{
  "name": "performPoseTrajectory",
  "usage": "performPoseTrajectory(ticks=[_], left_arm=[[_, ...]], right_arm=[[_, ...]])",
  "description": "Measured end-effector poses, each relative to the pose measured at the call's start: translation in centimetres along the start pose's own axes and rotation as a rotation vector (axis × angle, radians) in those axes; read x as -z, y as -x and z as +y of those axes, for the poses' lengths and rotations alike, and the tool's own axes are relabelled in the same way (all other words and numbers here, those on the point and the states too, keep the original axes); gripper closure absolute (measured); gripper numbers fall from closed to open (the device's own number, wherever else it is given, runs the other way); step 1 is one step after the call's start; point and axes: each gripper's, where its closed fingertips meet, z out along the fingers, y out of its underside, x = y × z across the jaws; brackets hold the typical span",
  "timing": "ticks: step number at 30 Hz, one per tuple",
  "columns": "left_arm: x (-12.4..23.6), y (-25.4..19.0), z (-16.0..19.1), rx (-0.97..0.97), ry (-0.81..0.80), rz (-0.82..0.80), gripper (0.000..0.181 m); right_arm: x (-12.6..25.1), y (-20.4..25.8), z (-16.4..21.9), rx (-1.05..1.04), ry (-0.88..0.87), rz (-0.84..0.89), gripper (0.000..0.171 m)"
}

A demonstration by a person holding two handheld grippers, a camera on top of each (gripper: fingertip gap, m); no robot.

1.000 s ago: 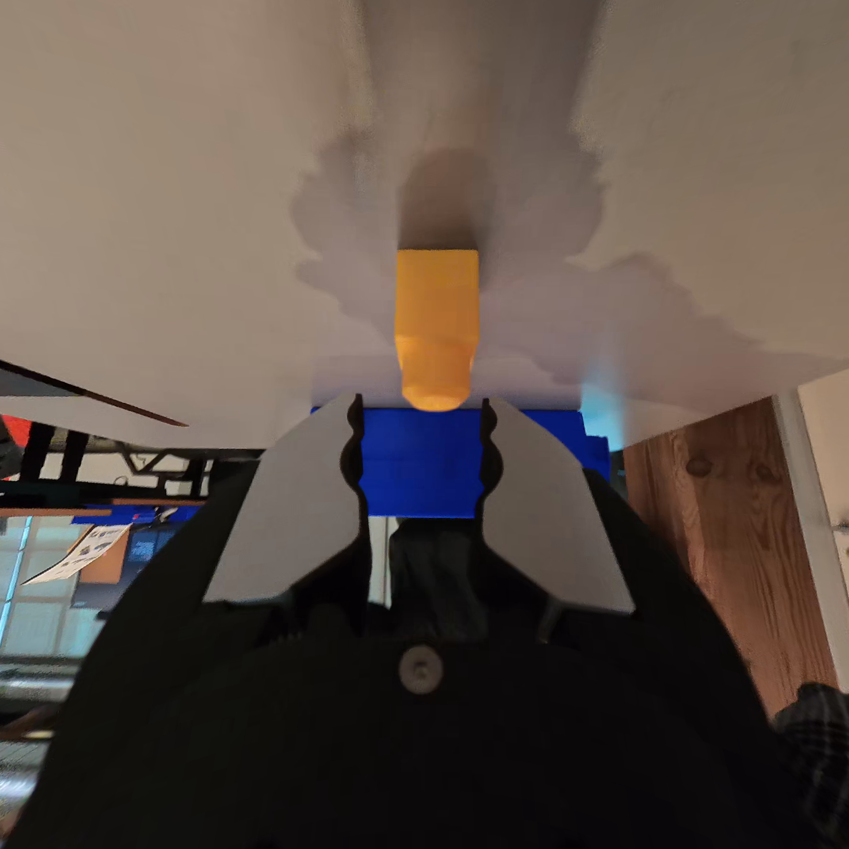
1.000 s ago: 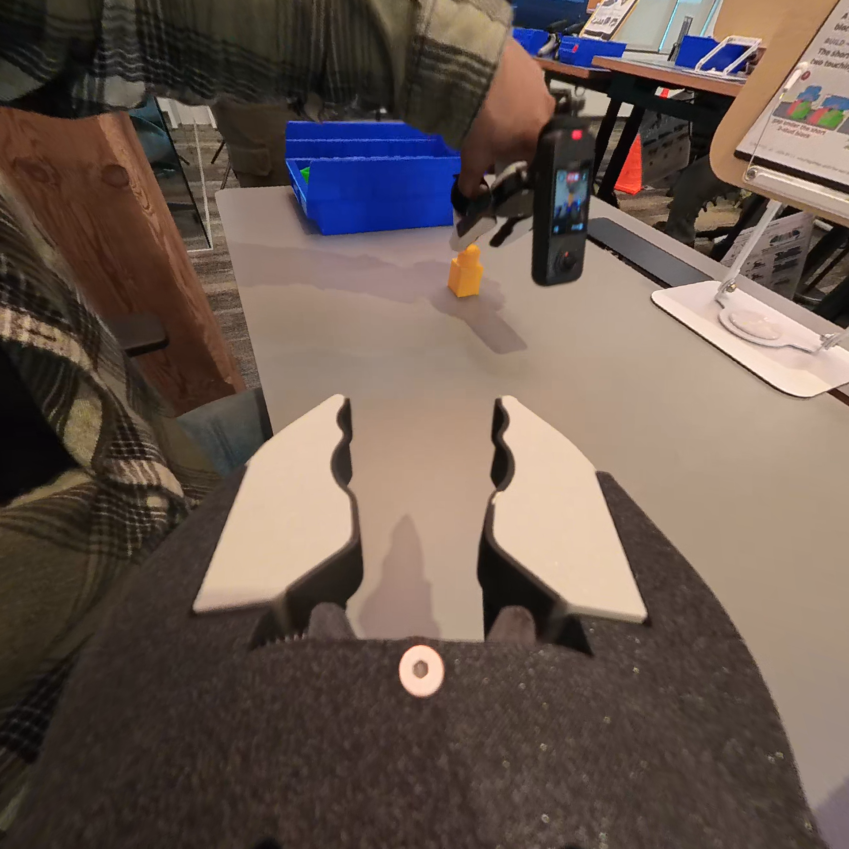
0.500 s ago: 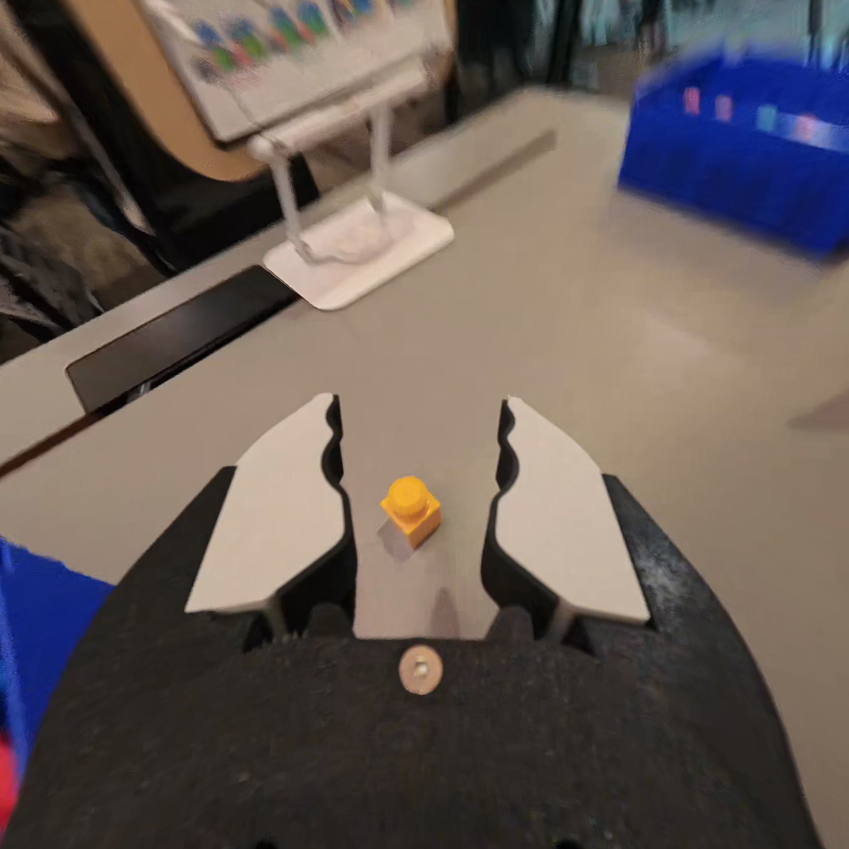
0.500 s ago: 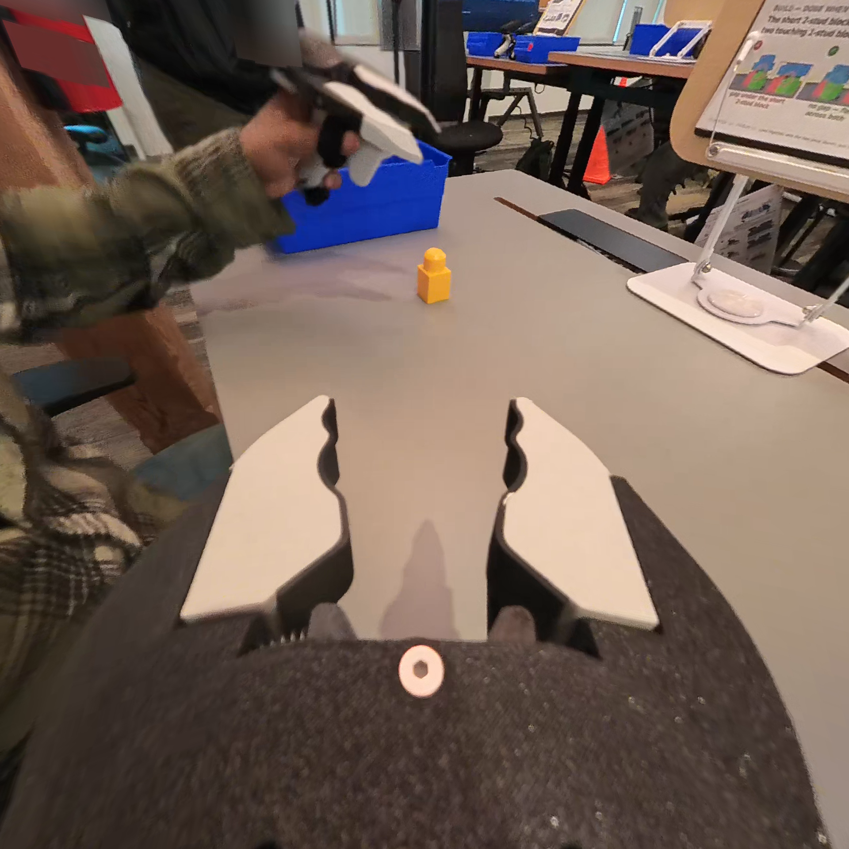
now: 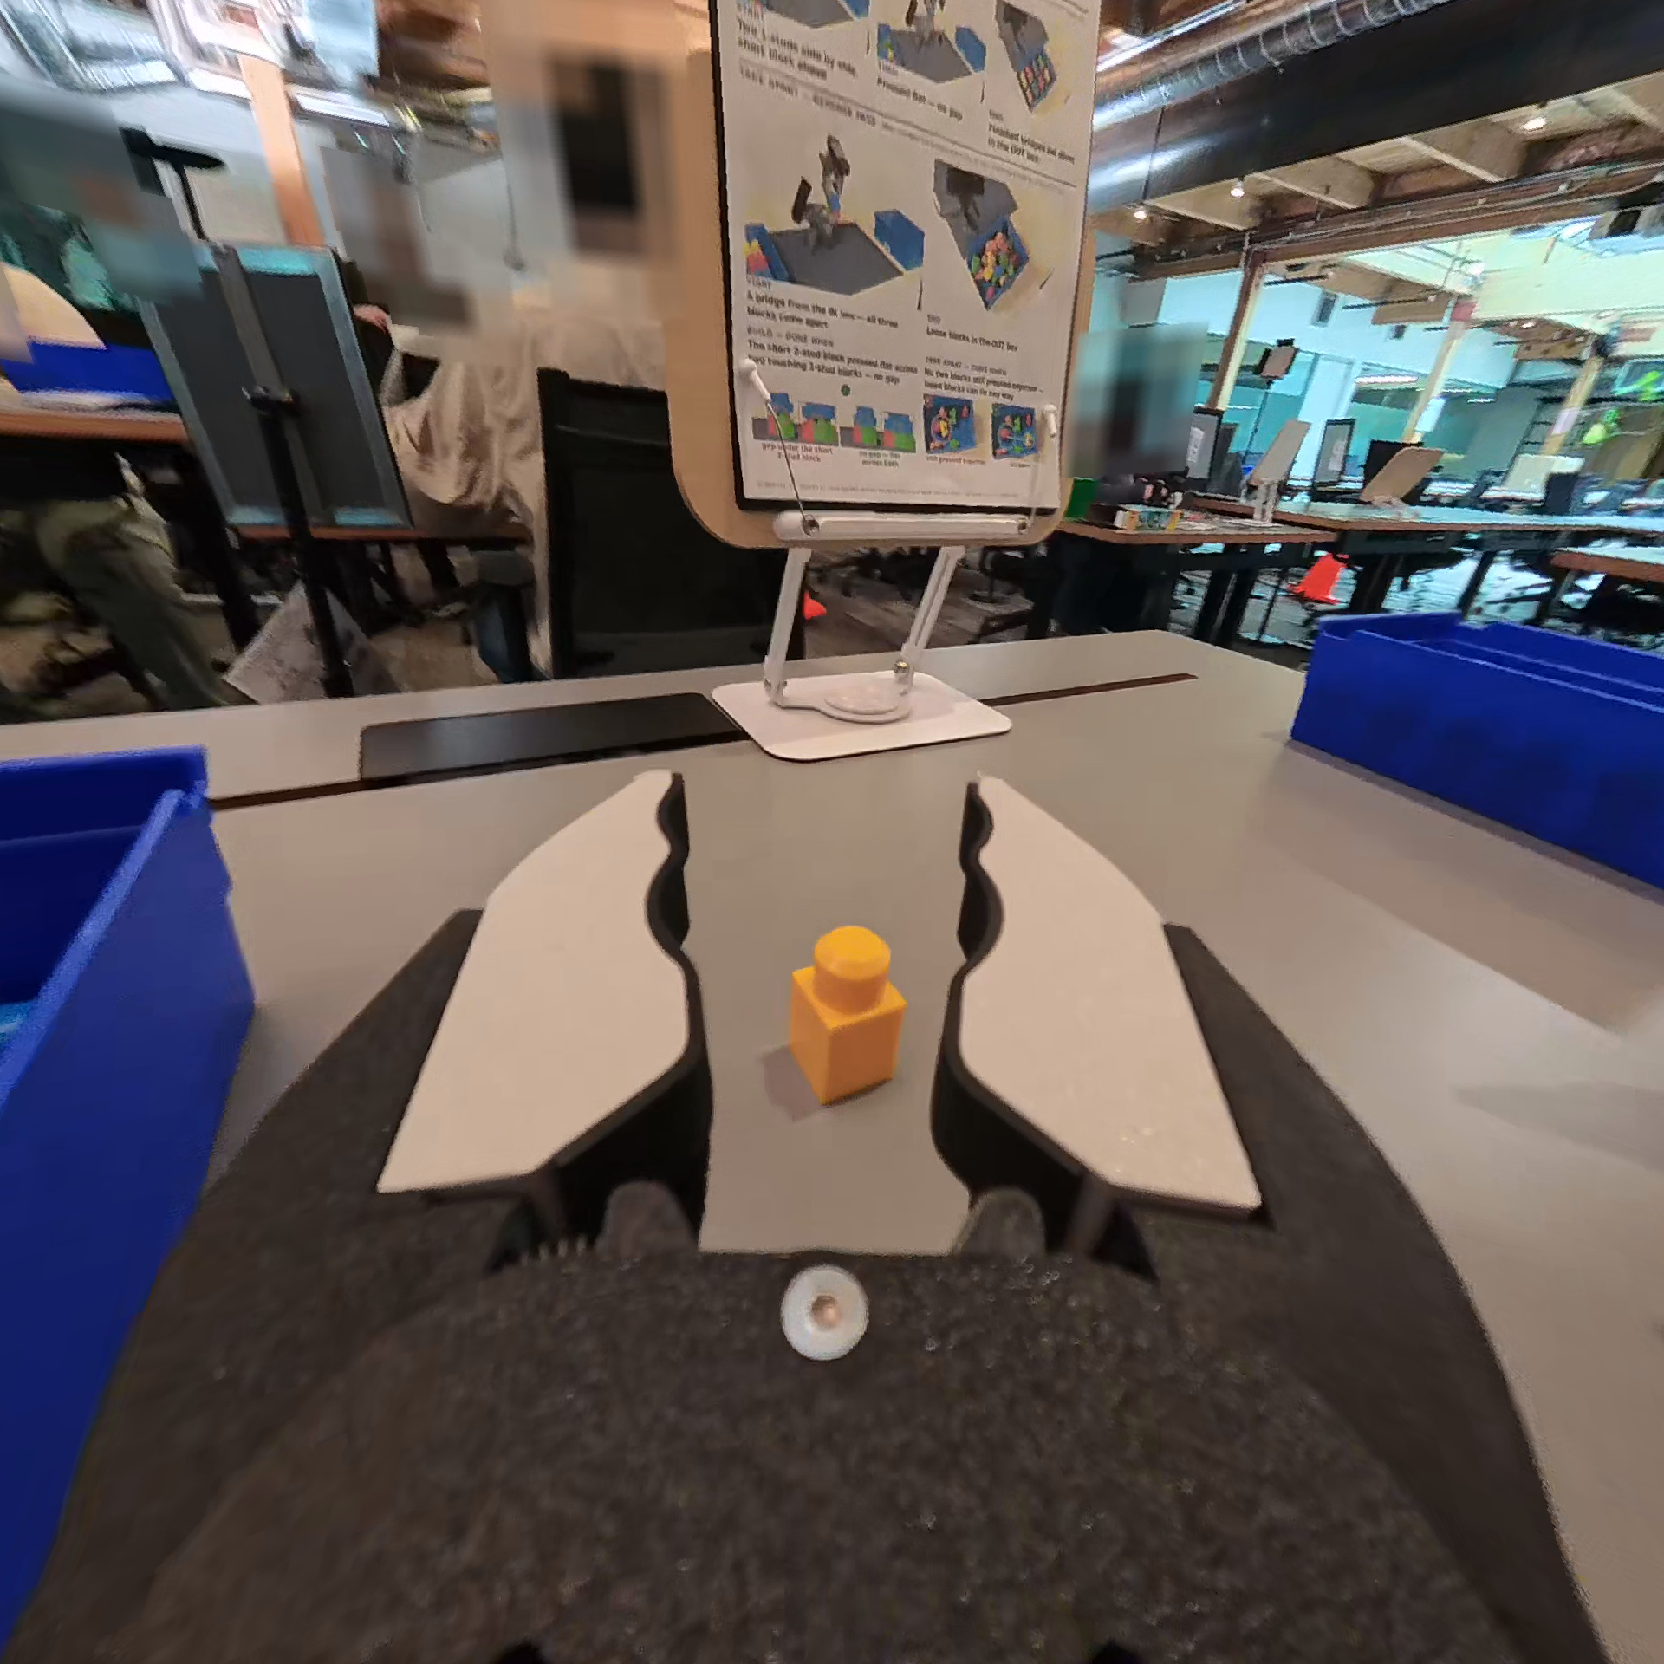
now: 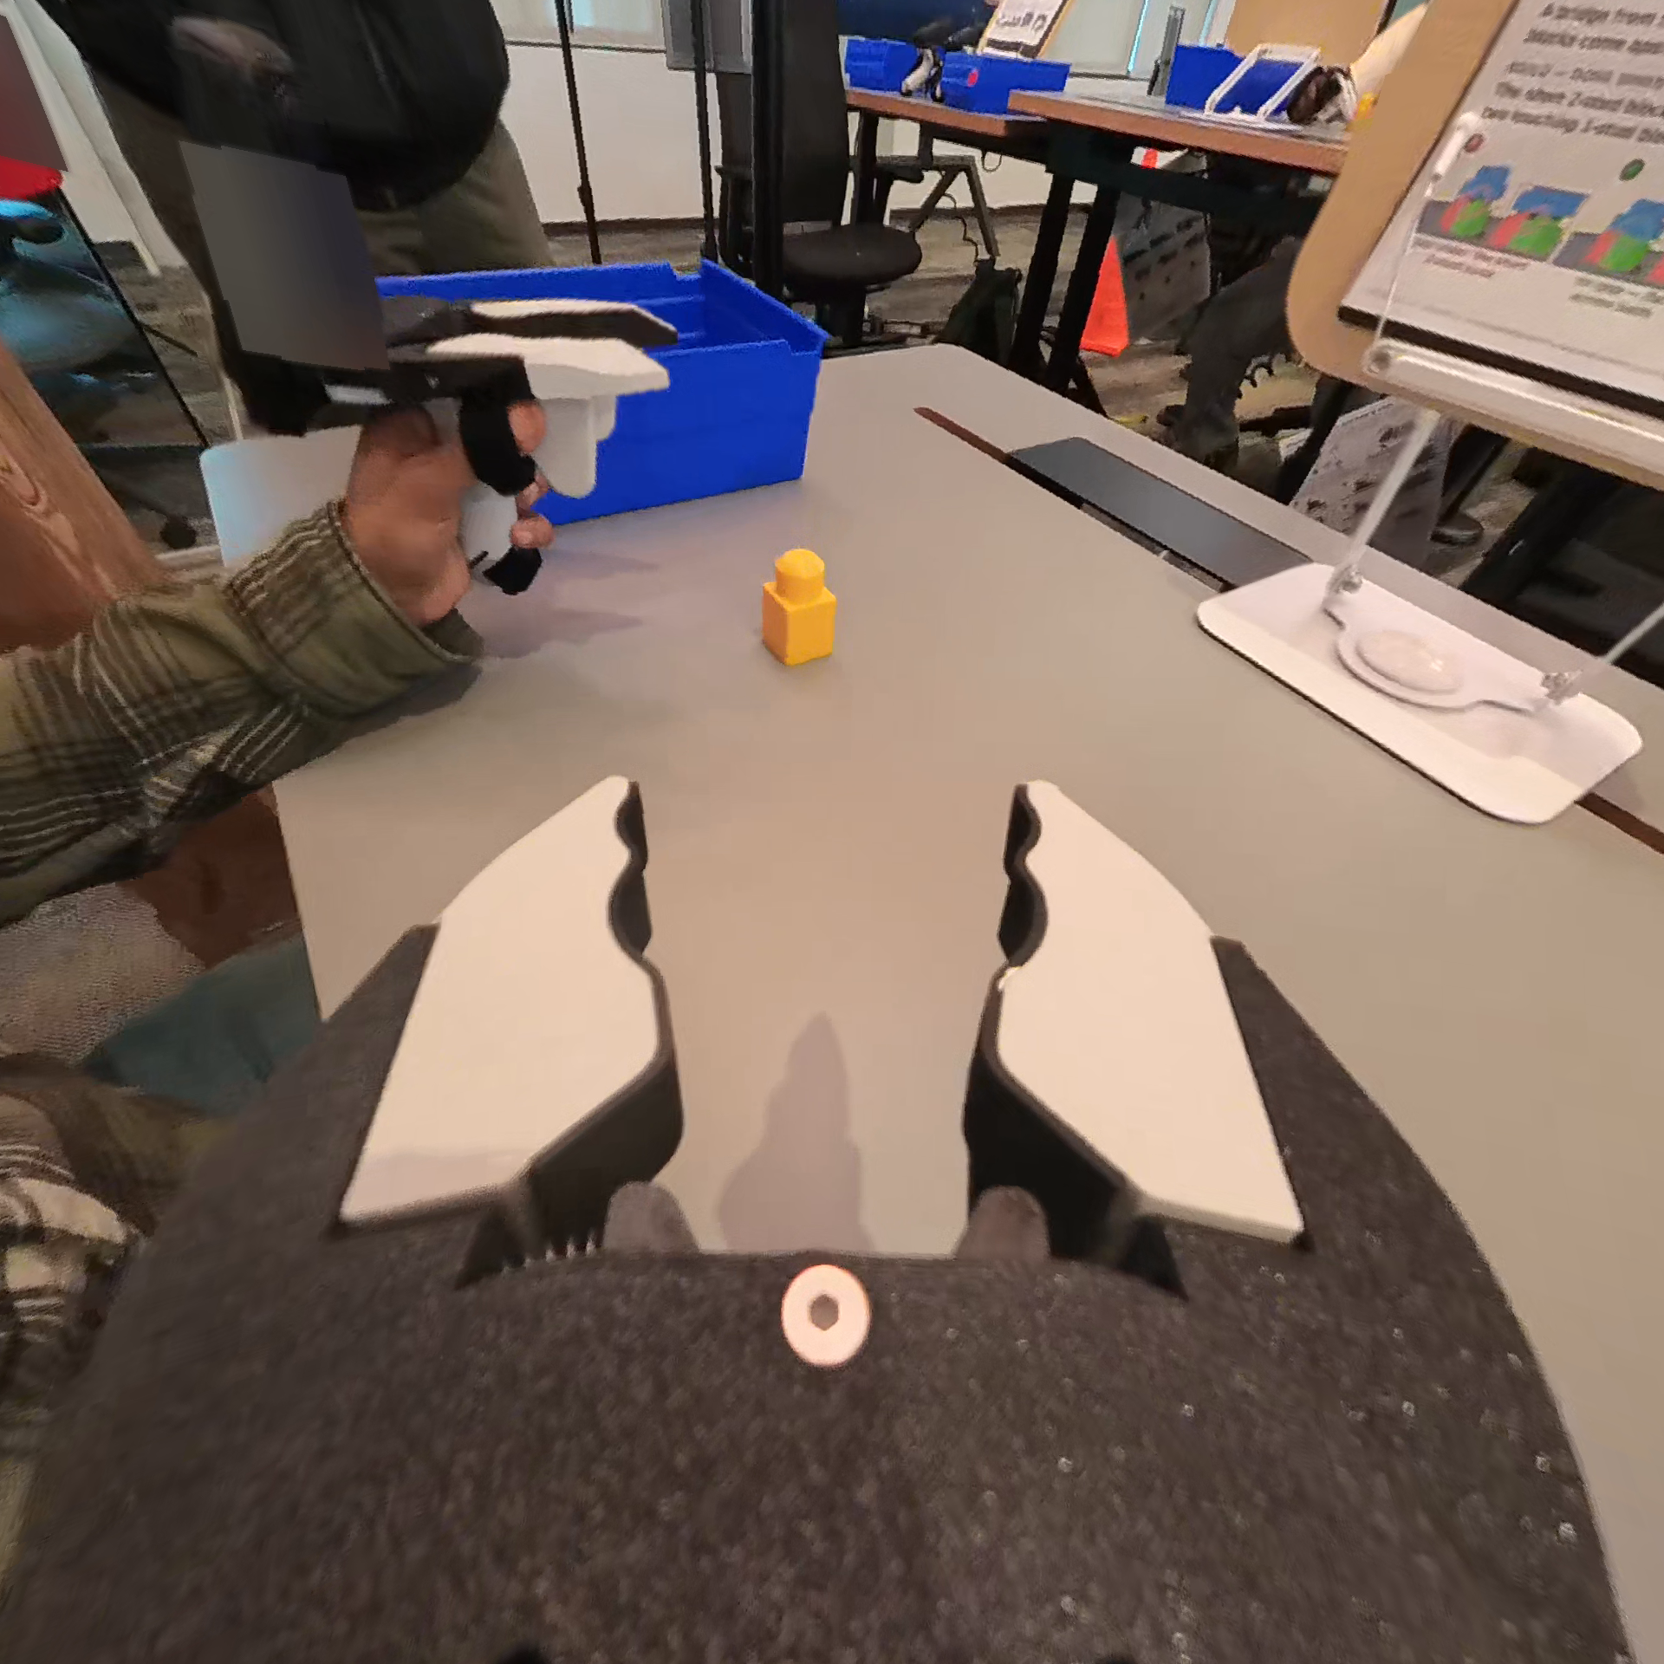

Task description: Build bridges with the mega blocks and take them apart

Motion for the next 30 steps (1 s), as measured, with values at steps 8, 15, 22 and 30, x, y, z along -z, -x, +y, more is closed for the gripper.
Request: performPoseTrajectory(ticks=[8,15,22,30], left_arm=[[-0.5,-1.3,1.3,-0.073,0.051,0.037,0.126],[-0.6,-1.4,2.0,-0.035,0.079,0.079,0.125],[-0.5,-1.7,1.6,0.025,0.098,0.139,0.125],[2.8,0.9,-1.1,0.046,0.150,0.108,0.126]], right_arm=[[-4.1,0.8,-0.6,0.019,0.062,-0.036,0.094],[-6.9,1.0,-1.5,0.034,0.087,-0.066,0.094],[-9.1,1.0,-2.8,0.079,0.133,-0.080,0.094],[-10.6,1.4,-3.8,0.078,0.077,-0.099,0.095]])
